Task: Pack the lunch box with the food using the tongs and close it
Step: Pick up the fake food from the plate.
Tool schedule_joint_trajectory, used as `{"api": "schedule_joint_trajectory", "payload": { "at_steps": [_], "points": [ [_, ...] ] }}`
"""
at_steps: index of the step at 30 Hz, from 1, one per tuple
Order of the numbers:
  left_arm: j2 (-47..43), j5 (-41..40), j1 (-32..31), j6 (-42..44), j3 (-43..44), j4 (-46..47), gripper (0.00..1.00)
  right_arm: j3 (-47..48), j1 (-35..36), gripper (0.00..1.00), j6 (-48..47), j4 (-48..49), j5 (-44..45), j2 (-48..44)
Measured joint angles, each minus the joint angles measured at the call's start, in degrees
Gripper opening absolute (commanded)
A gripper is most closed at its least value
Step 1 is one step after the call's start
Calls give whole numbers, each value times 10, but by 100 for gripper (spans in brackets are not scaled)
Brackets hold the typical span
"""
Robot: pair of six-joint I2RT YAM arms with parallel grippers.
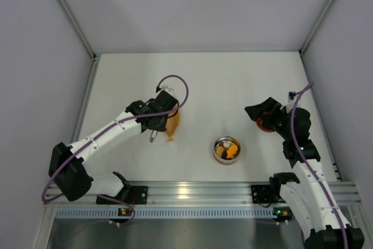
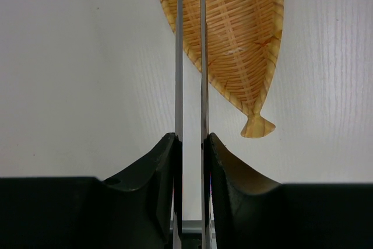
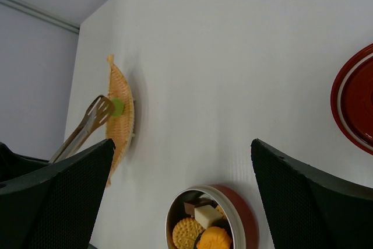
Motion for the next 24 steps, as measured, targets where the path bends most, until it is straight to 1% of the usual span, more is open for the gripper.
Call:
{"api": "schedule_joint_trajectory", "payload": {
  "at_steps": [7, 16, 21, 24],
  "points": [
    [-5, 27, 0, 1, 2, -1, 26, 0, 0, 99, 0, 0, 0, 0],
    [-31, 55, 0, 1, 16, -4, 22, 0, 0, 100, 0, 0, 0, 0],
    [-41, 73, 0, 1, 30, -13, 22, 0, 0, 99, 0, 0, 0, 0],
    [-49, 100, 0, 1, 45, -18, 22, 0, 0, 100, 0, 0, 0, 0]
  ]
}}
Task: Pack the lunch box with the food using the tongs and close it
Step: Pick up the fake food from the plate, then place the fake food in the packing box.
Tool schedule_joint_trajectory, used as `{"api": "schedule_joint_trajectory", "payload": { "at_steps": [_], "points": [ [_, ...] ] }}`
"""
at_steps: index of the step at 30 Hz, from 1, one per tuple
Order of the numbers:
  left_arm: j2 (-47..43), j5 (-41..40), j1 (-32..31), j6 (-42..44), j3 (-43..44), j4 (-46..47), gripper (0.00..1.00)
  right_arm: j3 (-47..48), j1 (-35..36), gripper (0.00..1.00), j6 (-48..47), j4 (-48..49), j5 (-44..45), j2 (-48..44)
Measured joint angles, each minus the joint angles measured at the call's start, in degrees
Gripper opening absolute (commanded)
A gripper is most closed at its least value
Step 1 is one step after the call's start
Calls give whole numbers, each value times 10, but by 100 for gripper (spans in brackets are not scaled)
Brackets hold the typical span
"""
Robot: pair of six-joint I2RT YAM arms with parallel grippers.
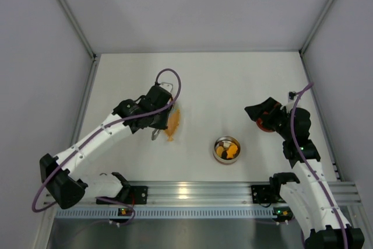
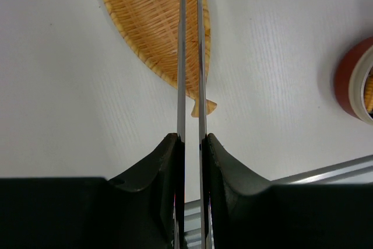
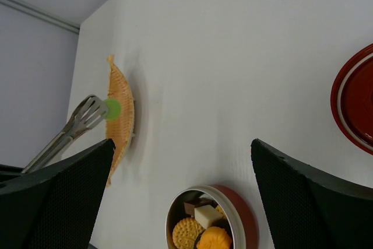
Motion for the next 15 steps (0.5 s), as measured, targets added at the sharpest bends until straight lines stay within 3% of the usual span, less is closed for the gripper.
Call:
{"api": "schedule_joint_trajectory", "payload": {
  "at_steps": [10, 15],
  "points": [
    [-50, 145, -30, -2, 28, 9, 22, 0, 0, 99, 0, 0, 0, 0],
    [-52, 200, -76, -12, 26, 32, 22, 0, 0, 99, 0, 0, 0, 0]
  ]
}}
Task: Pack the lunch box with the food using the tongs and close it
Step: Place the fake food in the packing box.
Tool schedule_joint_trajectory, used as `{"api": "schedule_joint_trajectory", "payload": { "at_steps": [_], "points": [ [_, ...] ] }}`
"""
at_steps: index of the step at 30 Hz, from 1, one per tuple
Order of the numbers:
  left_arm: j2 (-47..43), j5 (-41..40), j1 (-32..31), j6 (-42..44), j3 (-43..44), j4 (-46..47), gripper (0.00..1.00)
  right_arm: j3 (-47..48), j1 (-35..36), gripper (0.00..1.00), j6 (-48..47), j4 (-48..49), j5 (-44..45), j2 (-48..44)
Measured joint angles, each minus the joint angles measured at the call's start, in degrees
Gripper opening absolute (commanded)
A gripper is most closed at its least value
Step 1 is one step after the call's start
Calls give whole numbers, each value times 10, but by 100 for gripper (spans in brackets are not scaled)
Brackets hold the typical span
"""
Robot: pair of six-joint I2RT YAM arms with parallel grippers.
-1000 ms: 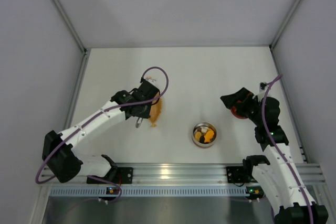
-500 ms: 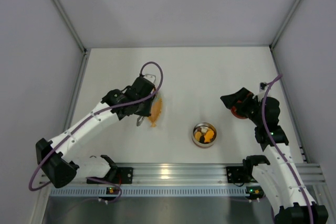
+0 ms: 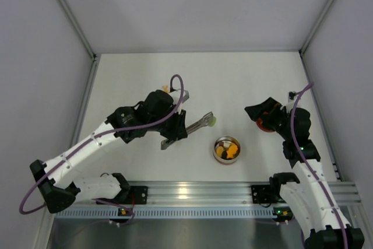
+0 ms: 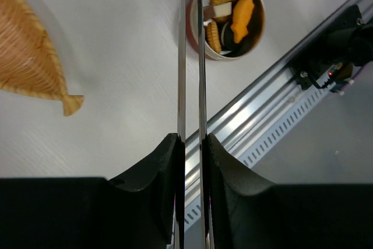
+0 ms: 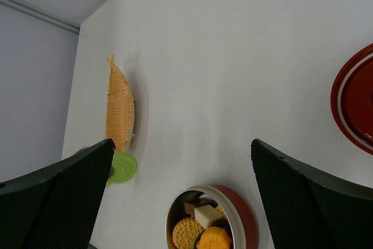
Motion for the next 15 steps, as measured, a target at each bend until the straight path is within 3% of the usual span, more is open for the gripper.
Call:
{"api": "schedule_joint_trajectory", "payload": {
  "at_steps": [7, 15],
  "points": [
    [10, 36, -73, -23, -17, 51, 22, 0, 0, 99, 0, 0, 0, 0],
    [38, 40, -100, -45, -57, 91, 22, 0, 0, 99, 0, 0, 0, 0]
  ]
}}
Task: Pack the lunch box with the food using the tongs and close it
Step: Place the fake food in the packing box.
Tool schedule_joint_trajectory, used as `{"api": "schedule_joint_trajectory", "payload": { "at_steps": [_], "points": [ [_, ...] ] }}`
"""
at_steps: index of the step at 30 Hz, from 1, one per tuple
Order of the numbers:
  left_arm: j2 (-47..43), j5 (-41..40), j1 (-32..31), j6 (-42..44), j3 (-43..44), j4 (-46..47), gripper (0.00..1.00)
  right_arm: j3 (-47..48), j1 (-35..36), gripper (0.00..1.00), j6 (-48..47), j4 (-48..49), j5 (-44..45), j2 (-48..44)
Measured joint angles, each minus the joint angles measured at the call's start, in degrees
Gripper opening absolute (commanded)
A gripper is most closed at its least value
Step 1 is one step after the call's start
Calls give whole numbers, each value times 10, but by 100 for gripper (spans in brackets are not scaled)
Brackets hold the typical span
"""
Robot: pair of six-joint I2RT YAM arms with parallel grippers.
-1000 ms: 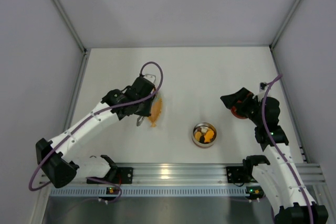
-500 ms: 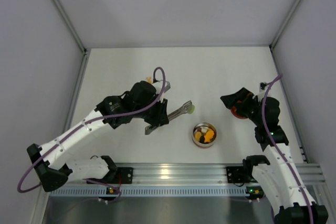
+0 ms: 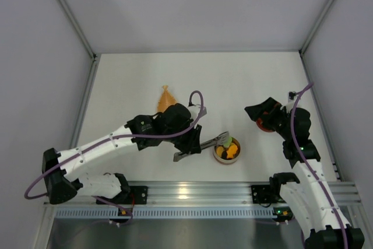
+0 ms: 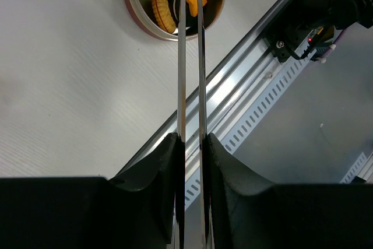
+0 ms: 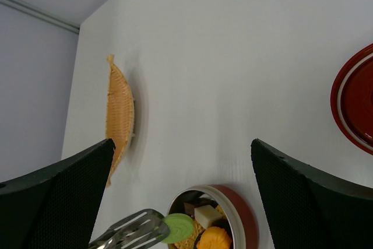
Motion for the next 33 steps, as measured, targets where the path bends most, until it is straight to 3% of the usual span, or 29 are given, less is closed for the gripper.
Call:
{"api": "schedule_joint_trajectory", "payload": {
  "at_steps": [33],
  "points": [
    [-42, 26, -1, -38, -76, 29, 23, 0, 0, 100, 0, 0, 0, 0]
  ]
}}
